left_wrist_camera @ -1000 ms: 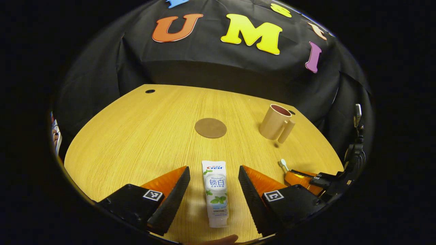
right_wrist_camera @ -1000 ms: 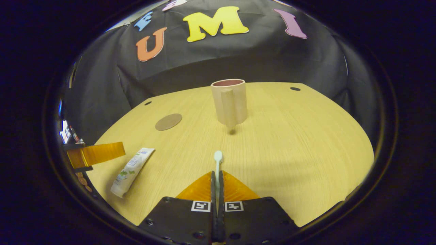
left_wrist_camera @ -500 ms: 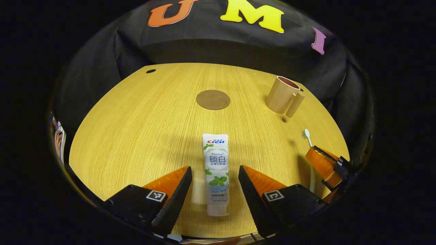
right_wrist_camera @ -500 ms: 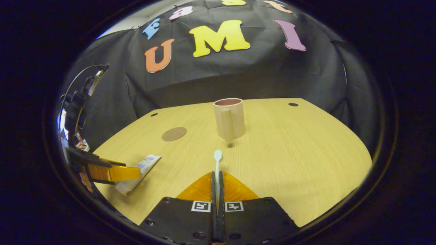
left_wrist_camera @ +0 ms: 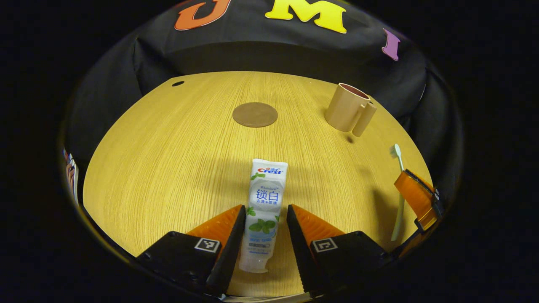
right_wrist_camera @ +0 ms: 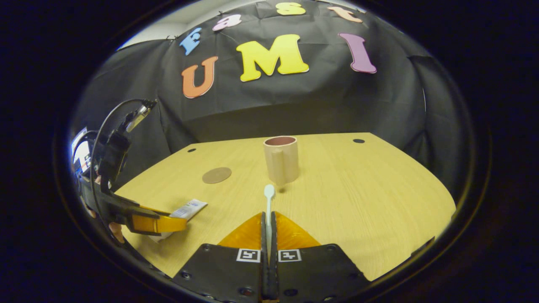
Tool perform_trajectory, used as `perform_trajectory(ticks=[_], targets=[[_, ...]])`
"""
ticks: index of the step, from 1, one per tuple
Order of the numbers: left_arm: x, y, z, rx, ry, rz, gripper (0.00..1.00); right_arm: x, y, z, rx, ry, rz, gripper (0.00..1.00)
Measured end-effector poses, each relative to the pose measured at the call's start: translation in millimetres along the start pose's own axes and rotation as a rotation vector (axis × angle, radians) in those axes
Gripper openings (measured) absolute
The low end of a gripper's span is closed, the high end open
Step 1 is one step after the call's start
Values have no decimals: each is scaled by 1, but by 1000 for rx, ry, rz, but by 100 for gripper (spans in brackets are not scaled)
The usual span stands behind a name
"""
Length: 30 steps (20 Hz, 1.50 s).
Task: Put the toothbrush and toothpaste on the desktop into the cup, then pick up the cup and place it on the coaster on the desktop.
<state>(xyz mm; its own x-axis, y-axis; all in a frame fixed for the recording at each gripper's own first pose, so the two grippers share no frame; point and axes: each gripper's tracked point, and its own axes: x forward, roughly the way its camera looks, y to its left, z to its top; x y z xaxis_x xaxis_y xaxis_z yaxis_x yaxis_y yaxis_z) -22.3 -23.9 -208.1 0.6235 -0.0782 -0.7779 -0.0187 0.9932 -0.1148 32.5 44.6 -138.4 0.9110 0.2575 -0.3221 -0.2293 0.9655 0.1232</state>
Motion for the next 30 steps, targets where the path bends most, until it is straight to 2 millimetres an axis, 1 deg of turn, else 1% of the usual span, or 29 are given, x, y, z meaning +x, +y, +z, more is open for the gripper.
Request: perform_trajectory(ticks=[1,2,4,6,7,8,9,10,11,12,14,15,17,19,20,22,23,27,30], targets=[[-1,1,-1,9,0,4,70,-1,-1,1,-2,-3,-2,1],[0,2,-1,18,-2,8,55,-1,-1,3,-3,-6,-6,2],[0,2,-2,34,-7,7,50,-2,-4,5,-4,-16,-10,1],[-2,3,-2,38,-19,2,47,-4,-3,7,-4,-22,-11,1],[-3,3,-2,30,-28,1,53,-4,-2,9,-5,-26,-13,1],[-5,4,-3,20,-38,-2,45,-5,-3,9,-5,-29,-15,1],[-5,3,-3,19,-46,-3,44,-6,-3,11,-4,-34,-14,1],[-7,4,-3,23,-59,-7,48,-6,-3,13,-5,-40,-16,1],[-9,5,-1,15,-79,-5,48,-7,-3,15,-5,-47,-19,1],[-14,7,1,7,-109,-3,42,-9,-2,17,-4,-55,-19,1],[-21,11,12,7,-183,10,42,-11,-3,23,-6,-75,-22,2],[-25,14,19,5,-219,17,42,-12,-2,27,-7,-86,-21,1],[-38,15,33,7,-290,27,42,-12,0,35,-12,-102,-22,1],[-46,15,47,17,-360,36,42,-12,3,50,-29,-124,-12,2],[-49,12,52,20,-386,31,42,-11,5,58,-33,-141,-7,0],[-58,5,57,19,-432,8,42,-9,8,77,-35,-174,5,2],[-62,3,61,17,-455,1,42,-9,10,88,-33,-194,10,0],[-68,0,76,34,-517,4,42,4,15,136,-48,-282,20,1],[-79,-1,97,47,-574,4,42,21,19,175,-64,-346,17,0]])
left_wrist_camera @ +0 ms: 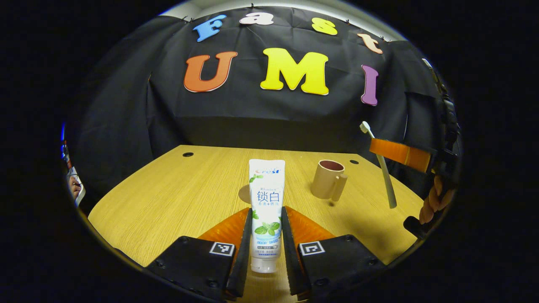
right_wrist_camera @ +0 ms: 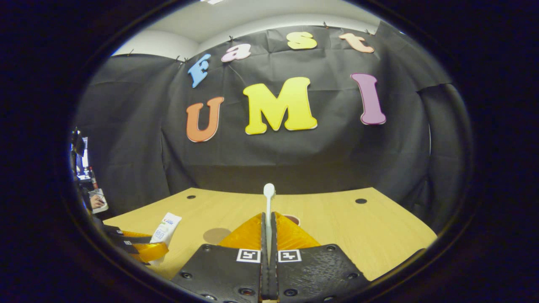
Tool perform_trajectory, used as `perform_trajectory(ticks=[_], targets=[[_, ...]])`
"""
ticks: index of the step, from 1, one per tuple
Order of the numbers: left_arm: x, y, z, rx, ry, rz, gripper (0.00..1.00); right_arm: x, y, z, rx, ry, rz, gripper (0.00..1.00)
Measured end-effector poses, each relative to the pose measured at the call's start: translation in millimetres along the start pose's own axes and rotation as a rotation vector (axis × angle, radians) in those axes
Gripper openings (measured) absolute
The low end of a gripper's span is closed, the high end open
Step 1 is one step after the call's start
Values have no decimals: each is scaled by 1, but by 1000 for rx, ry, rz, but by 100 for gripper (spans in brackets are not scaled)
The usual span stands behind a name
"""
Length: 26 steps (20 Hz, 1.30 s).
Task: Put the toothbrush and toothpaste on the desktop into the cup, then pick up the cup and place it on the coaster on the desktop.
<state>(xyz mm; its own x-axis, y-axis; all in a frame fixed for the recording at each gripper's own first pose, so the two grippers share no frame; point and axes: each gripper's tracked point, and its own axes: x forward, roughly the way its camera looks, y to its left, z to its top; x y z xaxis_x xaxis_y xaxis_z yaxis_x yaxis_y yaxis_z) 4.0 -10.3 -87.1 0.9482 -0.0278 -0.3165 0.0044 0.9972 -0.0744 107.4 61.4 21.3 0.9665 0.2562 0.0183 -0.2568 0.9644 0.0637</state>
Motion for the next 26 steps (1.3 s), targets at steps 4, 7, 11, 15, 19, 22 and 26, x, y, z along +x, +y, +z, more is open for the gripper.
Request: perform_trajectory(ticks=[4,7,11,15,19,22,26], targets=[[8,5,28,22,-55,19,41,45,5,32,7,-72,23,0],[9,1,48,3,-97,1,42,86,8,40,2,-92,35,0],[9,3,58,-27,-146,0,42,129,-2,39,1,-102,12,0],[12,4,58,-27,-153,1,42,156,-17,28,17,-86,-20,1],[19,0,54,-35,-131,-8,42,170,-27,18,24,-68,-40,1],[24,-6,51,-40,-114,-13,42,166,-29,12,44,-45,-36,4],[27,-10,51,-34,-112,-12,42,158,-30,4,79,-8,-12,8]])
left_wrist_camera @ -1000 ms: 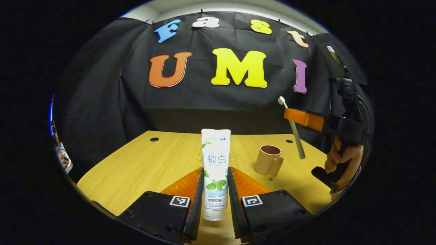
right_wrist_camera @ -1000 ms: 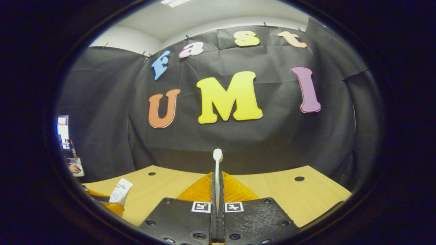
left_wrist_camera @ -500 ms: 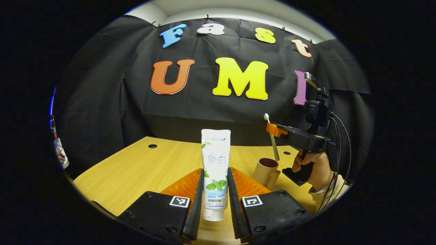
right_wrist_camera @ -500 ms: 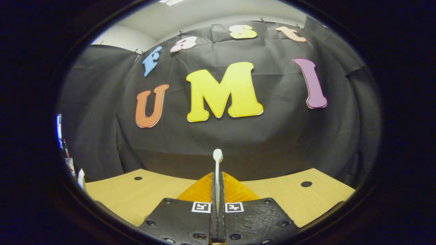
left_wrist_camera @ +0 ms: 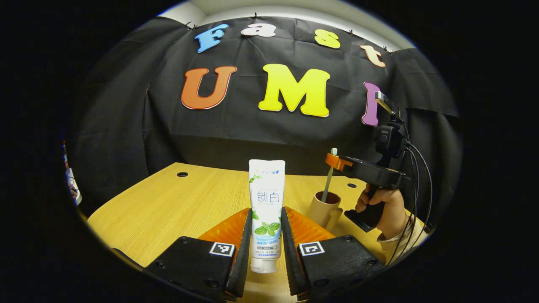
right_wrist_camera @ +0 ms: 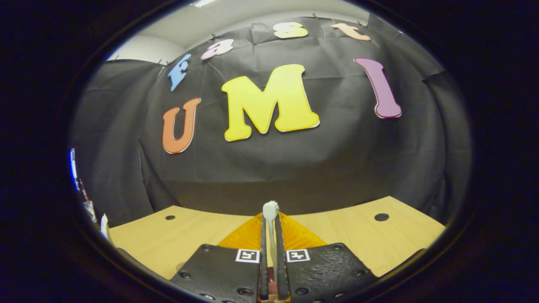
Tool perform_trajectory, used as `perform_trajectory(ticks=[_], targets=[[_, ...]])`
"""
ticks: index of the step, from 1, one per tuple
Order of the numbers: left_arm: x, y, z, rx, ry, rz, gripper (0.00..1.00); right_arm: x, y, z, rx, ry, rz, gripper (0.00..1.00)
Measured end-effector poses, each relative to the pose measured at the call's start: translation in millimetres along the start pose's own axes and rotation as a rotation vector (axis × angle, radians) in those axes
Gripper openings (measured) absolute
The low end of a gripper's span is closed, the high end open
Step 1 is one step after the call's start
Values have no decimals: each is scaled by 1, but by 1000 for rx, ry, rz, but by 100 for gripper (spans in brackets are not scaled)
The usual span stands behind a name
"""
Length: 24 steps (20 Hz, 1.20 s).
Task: Put the toothbrush and toothpaste on the desktop into the cup, then pick up the cup and place it on the coaster on the desktop.
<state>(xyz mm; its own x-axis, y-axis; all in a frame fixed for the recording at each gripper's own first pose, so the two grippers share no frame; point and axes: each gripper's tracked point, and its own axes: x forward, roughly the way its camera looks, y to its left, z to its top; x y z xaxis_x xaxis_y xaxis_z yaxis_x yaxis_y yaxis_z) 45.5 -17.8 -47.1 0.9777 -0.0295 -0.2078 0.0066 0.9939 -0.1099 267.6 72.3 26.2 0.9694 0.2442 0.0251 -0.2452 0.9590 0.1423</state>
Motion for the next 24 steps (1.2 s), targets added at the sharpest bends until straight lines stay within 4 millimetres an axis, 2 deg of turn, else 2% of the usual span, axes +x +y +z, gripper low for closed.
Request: perform_trajectory(ticks=[1,2,3,4,6,8,10,11,12,15,16,17,18,20,24], targets=[[1,-1,0,5,-3,2,41,-2,2,-2,7,6,15,11],[2,-3,0,9,-7,2,41,-5,1,-3,7,11,18,23],[2,-4,2,11,-11,2,41,-9,-1,-4,0,11,16,30],[4,-5,1,11,-11,2,41,-12,-1,-5,-9,9,21,51],[7,-12,3,9,-13,-5,42,-20,-2,-8,-61,6,27,81],[11,-18,5,10,-21,-7,42,-29,-6,-14,-134,9,17,97],[17,-26,11,21,-34,-6,41,-44,-11,-16,-172,-10,12,97],[20,-30,14,24,-42,-9,46,-52,-12,-17,-167,-21,17,97],[24,-35,17,24,-53,-11,41,-59,-17,-18,-162,-35,13,97],[39,-49,30,19,-80,-16,41,-81,-42,-7,-181,-98,-32,95],[45,-51,33,18,-88,-15,46,-86,-47,-5,-188,-115,-43,95],[52,-57,40,21,-105,-19,41,-91,-53,-2,-197,-128,-54,95],[59,-62,45,24,-119,-20,41,-94,-59,-1,-198,-142,-64,98],[74,-73,57,38,-146,-23,41,-95,-67,1,-179,-162,-76,95],[99,-104,82,44,-219,-62,41,-100,-92,8,-183,-182,-141,98]])
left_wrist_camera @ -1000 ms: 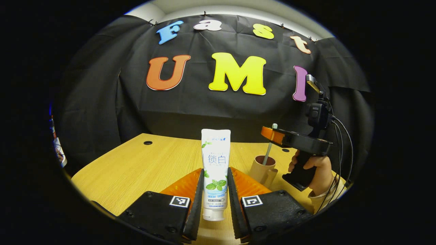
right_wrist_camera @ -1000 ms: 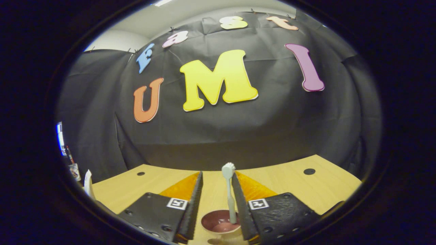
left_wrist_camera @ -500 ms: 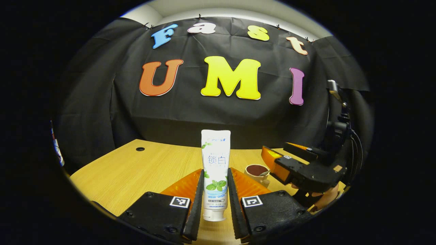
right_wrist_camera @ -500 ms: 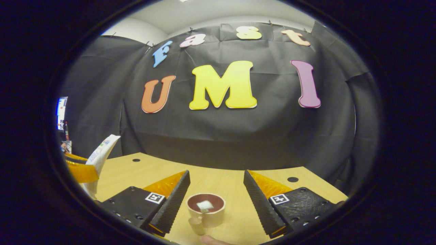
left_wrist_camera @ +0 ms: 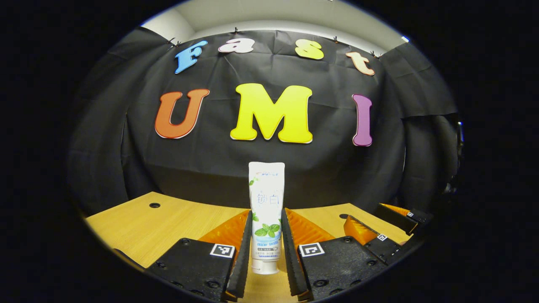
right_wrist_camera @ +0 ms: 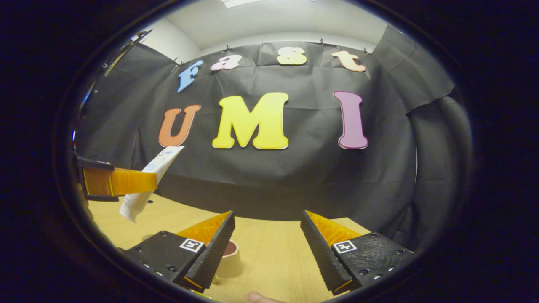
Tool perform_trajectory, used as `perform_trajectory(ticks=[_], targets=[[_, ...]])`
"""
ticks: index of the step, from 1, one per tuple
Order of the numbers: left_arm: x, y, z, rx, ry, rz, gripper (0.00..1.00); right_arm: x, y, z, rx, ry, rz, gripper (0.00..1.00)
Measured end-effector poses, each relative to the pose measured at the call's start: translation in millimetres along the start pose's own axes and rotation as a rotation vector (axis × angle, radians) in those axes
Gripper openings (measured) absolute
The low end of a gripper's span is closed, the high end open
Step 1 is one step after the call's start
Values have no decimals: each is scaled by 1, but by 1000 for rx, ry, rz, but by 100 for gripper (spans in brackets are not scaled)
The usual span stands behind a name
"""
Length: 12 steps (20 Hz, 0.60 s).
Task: Put the toothbrush and toothpaste on the desktop into the cup, then pick up the cup and place it on the coaster on the desktop.
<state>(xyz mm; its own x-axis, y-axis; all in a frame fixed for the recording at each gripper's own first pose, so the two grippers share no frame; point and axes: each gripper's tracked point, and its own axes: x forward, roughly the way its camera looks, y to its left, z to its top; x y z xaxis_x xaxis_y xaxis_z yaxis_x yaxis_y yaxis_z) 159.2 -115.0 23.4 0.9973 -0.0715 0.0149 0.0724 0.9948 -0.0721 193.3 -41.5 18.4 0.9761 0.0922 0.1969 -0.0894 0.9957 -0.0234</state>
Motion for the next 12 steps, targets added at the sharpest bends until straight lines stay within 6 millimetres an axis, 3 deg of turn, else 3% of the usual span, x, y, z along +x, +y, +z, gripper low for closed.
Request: perform_trajectory(ticks=[5,7,12], targets=[[27,-32,9,-20,-38,-75,41,2,-24,1,109,22,-44,98],[37,-39,-1,-10,-19,-82,41,2,-31,1,130,24,-57,93],[54,-49,-26,-19,48,-101,42,4,-35,-5,210,52,-55,96]])
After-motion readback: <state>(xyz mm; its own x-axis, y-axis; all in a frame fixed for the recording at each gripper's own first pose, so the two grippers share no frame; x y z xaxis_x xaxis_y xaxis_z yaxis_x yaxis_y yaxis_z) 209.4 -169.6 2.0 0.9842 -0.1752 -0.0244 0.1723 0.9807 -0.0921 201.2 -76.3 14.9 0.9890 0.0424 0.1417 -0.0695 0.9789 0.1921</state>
